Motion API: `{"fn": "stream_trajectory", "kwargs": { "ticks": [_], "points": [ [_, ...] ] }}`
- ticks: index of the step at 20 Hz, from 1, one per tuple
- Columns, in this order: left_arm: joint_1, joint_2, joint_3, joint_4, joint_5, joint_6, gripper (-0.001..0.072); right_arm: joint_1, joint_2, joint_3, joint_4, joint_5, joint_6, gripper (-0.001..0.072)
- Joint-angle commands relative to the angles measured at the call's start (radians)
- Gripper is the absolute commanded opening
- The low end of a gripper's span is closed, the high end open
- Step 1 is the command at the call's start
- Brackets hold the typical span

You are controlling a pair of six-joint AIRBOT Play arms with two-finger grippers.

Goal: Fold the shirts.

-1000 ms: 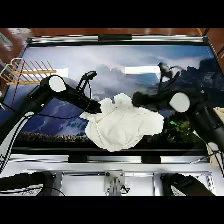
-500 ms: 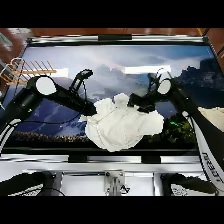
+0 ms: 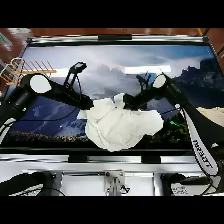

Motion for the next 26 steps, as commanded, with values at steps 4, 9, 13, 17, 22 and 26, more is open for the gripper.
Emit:
{"fn": "stream_trajectory", "kwargs": {
  "ticks": [4, 9, 13, 17, 22, 26],
  "points": [
    [0.161, 0.001, 0.285, 0.003, 0.114, 0.000, 0.0049, 0.001, 0.019, 0.449, 0.047, -0.210, -0.161, 0.0075],
    [0.242, 0.017, 0.762, 0.006, 0.148, 0.049, 0.0049, 0.001, 0.106, 0.721, 0.067, -0.284, -0.248, 0.0075],
    [0.231, 0.116, 0.700, 0.004, 0.035, 0.028, 0.0049, 0.018, 0.200, 0.714, -0.028, 0.013, -0.204, 0.0075],
    [0.193, 0.122, 0.404, 0.033, -0.189, -0.079, 0.0049, 0.159, 0.196, 0.498, -0.309, 0.304, -0.130, 0.0075],
    [0.120, 0.124, -0.133, 0.032, -0.050, -0.117, 0.0049, 0.309, 0.196, 0.039, -0.471, 0.167, -0.058, 0.0076],
    [0.064, 0.124, -0.345, 0.013, 0.003, -0.123, 0.0078, 0.311, 0.197, -0.097, -0.389, 0.171, -0.013, 0.0596]
  ]
}}
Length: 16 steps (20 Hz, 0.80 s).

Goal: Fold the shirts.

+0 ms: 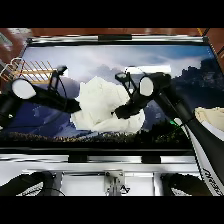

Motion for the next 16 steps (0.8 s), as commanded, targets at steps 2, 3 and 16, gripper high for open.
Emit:
{"fn": "stream_trajectory", "kwargs": {
  "ticks": [2, 3, 16],
  "points": [
    [-0.029, 0.002, -0.133, -0.044, -0.036, 0.054, 0.0496, 0.021, 0.018, -0.100, 0.034, -0.008, 0.043, 0.0605],
    [-0.012, 0.002, -0.094, -0.029, -0.077, 0.060, 0.0588, 0.016, 0.032, -0.083, 0.030, -0.008, 0.051, 0.0605],
    [0.187, -0.332, 0.128, 0.217, -0.077, 0.112, 0.0586, -0.153, -0.048, -0.032, 0.017, 0.061, 0.183, 0.0606]
  ]
}}
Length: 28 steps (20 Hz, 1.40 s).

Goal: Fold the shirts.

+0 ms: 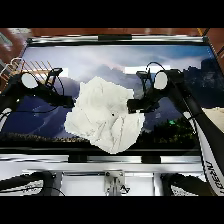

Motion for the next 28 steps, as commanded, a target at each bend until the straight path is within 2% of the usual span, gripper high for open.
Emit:
{"fn": "stream_trajectory", "kwargs": {
  "ticks": [1, 3, 7, 10, 11, 12, 13, 14, 17, 19, 22, 23, 25, 26, 28],
  "points": [
    [0.015, -0.129, 0.008, 0.083, -0.057, 0.009, 0.0586, 0.028, -0.037, -0.029, 0.011, 0.016, 0.004, 0.0605],
    [0.010, -0.160, 0.008, 0.083, -0.114, 0.078, 0.0586, 0.056, -0.037, -0.042, 0.011, 0.005, 0.005, 0.0606],
    [0.009, -0.166, -0.007, -0.031, -0.107, 0.097, 0.0587, 0.074, -0.037, -0.044, 0.013, -0.018, 0.004, 0.0607],
    [-0.013, -0.177, -0.053, -0.080, -0.112, 0.139, 0.0577, 0.075, -0.043, -0.048, 0.051, -0.068, 0.004, 0.0653],
    [-0.017, -0.178, -0.066, -0.078, -0.113, 0.138, 0.0440, 0.075, -0.056, -0.057, 0.116, -0.101, 0.003, 0.0671],
    [-0.016, -0.178, -0.072, -0.080, -0.121, 0.137, 0.0210, 0.075, -0.078, -0.068, 0.177, -0.130, -0.001, 0.0671],
    [-0.014, -0.175, -0.071, -0.080, -0.133, 0.138, 0.0089, 0.075, -0.107, -0.069, 0.204, -0.132, -0.007, 0.0671],
    [-0.014, -0.168, -0.071, -0.080, -0.139, 0.146, 0.0052, 0.075, -0.134, -0.069, 0.204, -0.127, -0.007, 0.0671],
    [-0.014, -0.121, -0.071, -0.080, -0.132, 0.172, 0.0051, 0.083, -0.219, -0.069, 0.224, -0.127, 0.011, 0.0670],
    [-0.014, -0.073, -0.071, -0.089, -0.124, 0.172, 0.0051, 0.106, -0.269, -0.069, 0.198, -0.130, -0.021, 0.0670],
    [-0.014, 0.010, -0.071, -0.119, -0.111, 0.172, 0.0051, 0.097, -0.291, -0.068, 0.177, -0.167, -0.003, 0.0664],
    [-0.014, 0.036, -0.071, -0.127, -0.097, 0.172, 0.0051, 0.095, -0.291, -0.068, 0.180, -0.194, 0.015, 0.0589],
    [-0.014, 0.084, -0.071, -0.140, -0.061, 0.172, 0.0051, 0.097, -0.291, -0.068, 0.181, -0.225, 0.038, 0.0206],
    [-0.014, 0.102, -0.071, -0.139, -0.056, 0.172, 0.0051, 0.096, -0.291, -0.068, 0.187, -0.213, 0.031, 0.0082],
    [-0.014, 0.132, -0.071, -0.124, -0.077, 0.171, 0.0051, 0.090, -0.275, -0.066, 0.179, -0.136, -0.034, 0.0075]
  ]
}}
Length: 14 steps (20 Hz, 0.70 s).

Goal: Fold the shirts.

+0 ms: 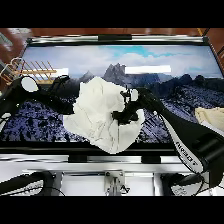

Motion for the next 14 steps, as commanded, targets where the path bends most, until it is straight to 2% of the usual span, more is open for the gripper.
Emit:
{"fn": "stream_trajectory", "kwargs": {
  "ticks": [1, 3, 5, 9, 11, 12, 13, 14],
  "points": [
    [0.000, 0.062, -0.001, 0.014, -0.023, 0.000, 0.0051, -0.006, 0.030, 0.002, -0.024, 0.089, -0.083, 0.0075],
    [-0.006, 0.083, -0.002, 0.014, -0.106, -0.025, 0.0050, -0.006, 0.120, 0.002, -0.046, 0.134, -0.175, 0.0075],
    [-0.041, 0.102, -0.042, 0.018, -0.158, -0.053, 0.0050, -0.006, 0.223, 0.002, -0.065, 0.161, -0.182, 0.0075],
    [-0.081, 0.101, -0.299, 0.042, -0.053, -0.112, 0.0050, -0.006, 0.265, -0.021, -0.221, 0.318, -0.119, 0.0075],
    [-0.073, 0.101, -0.357, 0.040, -0.031, -0.144, 0.0050, -0.006, 0.264, -0.069, -0.221, 0.309, -0.080, 0.0075],
    [-0.073, 0.101, -0.359, 0.040, -0.038, -0.145, 0.0054, -0.006, 0.264, -0.080, -0.218, 0.299, -0.074, 0.0141],
    [-0.073, 0.101, -0.352, 0.038, -0.063, -0.128, 0.0182, -0.007, 0.265, -0.076, -0.213, 0.295, -0.074, 0.0472],
    [-0.072, 0.101, -0.340, 0.045, -0.094, -0.128, 0.0428, -0.011, 0.266, -0.060, -0.196, 0.296, -0.072, 0.0656]
  ]
}}
